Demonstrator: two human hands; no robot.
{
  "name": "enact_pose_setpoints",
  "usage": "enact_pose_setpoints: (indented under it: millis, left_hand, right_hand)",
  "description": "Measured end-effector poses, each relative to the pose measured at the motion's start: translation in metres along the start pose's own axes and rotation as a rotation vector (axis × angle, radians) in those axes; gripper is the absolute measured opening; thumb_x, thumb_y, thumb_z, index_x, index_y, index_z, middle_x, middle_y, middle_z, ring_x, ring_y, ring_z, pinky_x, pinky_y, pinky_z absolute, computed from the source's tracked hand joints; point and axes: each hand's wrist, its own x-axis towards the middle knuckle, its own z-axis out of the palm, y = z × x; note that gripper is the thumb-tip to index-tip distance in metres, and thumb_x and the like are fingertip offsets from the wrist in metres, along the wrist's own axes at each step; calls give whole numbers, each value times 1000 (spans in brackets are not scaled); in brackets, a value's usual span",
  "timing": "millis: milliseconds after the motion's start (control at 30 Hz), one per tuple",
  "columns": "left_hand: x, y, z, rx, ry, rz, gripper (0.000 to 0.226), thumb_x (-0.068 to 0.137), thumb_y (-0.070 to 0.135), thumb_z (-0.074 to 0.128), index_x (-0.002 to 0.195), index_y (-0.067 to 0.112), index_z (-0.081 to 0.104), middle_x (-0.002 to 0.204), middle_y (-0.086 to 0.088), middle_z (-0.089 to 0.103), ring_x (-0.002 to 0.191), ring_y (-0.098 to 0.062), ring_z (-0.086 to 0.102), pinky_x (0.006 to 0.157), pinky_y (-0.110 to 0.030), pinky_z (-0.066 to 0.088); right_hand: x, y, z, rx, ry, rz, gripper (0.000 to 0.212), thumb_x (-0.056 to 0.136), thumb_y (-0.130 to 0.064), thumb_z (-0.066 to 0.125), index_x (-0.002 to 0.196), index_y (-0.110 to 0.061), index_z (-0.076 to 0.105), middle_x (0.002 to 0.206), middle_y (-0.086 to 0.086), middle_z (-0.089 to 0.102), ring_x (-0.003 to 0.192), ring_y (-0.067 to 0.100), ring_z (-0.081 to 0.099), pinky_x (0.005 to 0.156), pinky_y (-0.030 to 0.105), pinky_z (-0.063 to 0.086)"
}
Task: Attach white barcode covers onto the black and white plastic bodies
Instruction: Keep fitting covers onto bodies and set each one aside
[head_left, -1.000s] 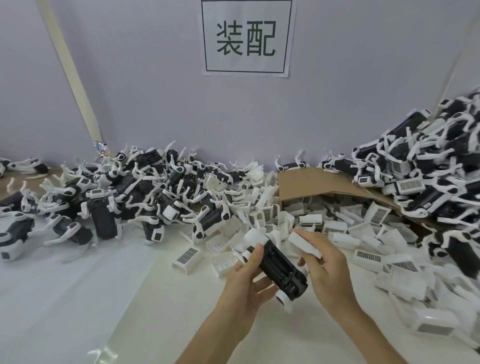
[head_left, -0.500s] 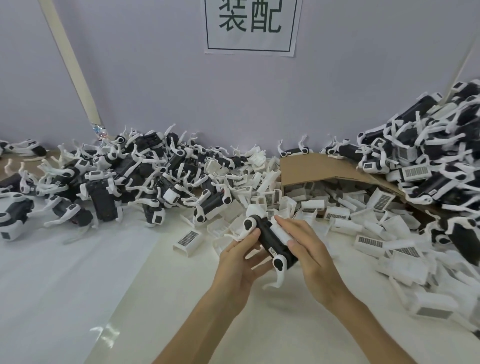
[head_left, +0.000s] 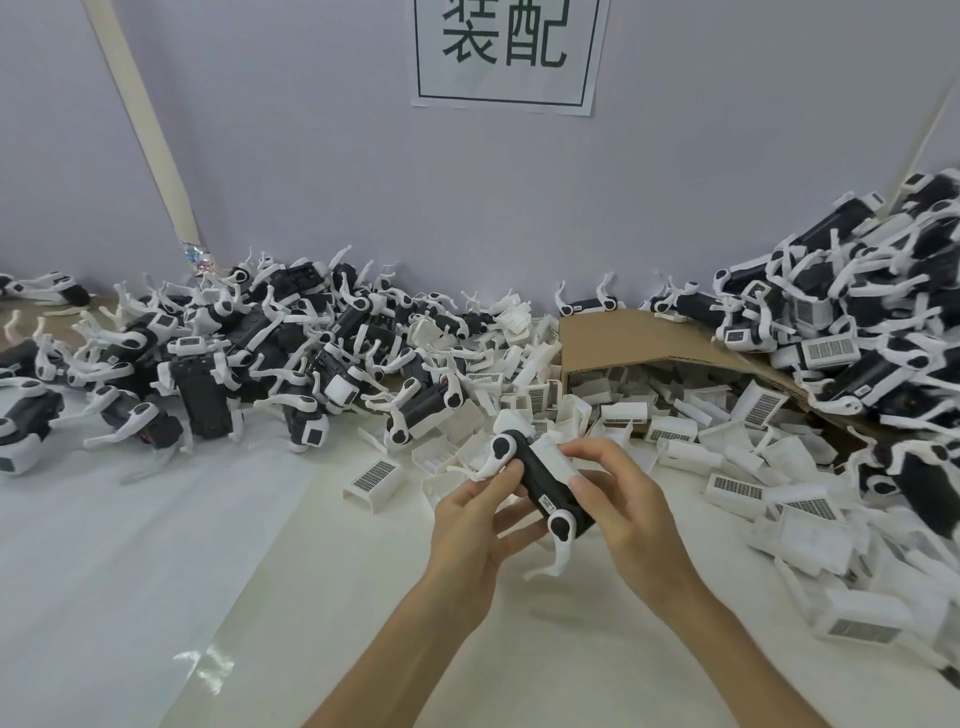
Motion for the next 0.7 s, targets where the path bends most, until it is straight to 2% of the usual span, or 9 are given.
enact_pose_setpoints:
  millis: [133,333,433,500,533,633,700]
  left_hand:
    - [1,-1,0,19,41,9,23,90,19,70,98,-2,66,85,-6,74,87,-28,73,68,-32,59]
    - [2,0,-3,12,83,-6,19,89,19,71,85,1,71,93,-12,75,86,-28,73,71,-36,60]
    - [1,0,-3,24,71,-28,22,91,21,70,92,-1,69,93,-11,75,87,-26,73,69,-34,60]
    - [0,0,-3,24,68,-43,21,90,22,71,91,0,69,95,-11,75,86,-25,74,68,-33,60]
    - [0,-1,-4,18,69,-45,21,90,22,71,92,1,71,96,-12,75,88,-26,74,71,-35,60]
    - [0,-2,-4,-29,81,-42,26,90,20,71,107,0,74,102,-16,72,97,-33,71,90,-53,58]
    - [0,-3,-4,-70,89,-48,29,86,20,73,108,0,75,105,-19,73,98,-36,72,86,-52,59]
  right_hand:
    - [-1,0,0,-16,10,-8,24,91,-20,56,113,-21,65,109,-1,73,99,22,72,84,46,57]
    - [-2,0,3,-98,3,-18,30,92,-1,66,112,-23,67,110,-11,74,102,11,72,87,34,58]
    - [-1,1,1,-86,-19,-30,22,96,-14,63,113,-26,68,111,-11,74,106,12,70,90,33,56]
    - [-1,-1,1,-65,-42,-20,24,94,-23,57,115,-29,68,113,-12,73,108,11,68,91,28,54]
    - [-1,-2,1,-53,-56,-11,27,93,-25,56,116,-30,67,114,-13,73,109,11,68,91,26,53]
    - [-2,-1,2,-50,-100,3,32,92,-24,56,121,-33,65,116,-14,71,109,10,68,88,22,53]
    - [-2,1,4,-55,-127,13,36,91,-25,57,126,-32,63,117,-12,71,108,12,68,84,22,54]
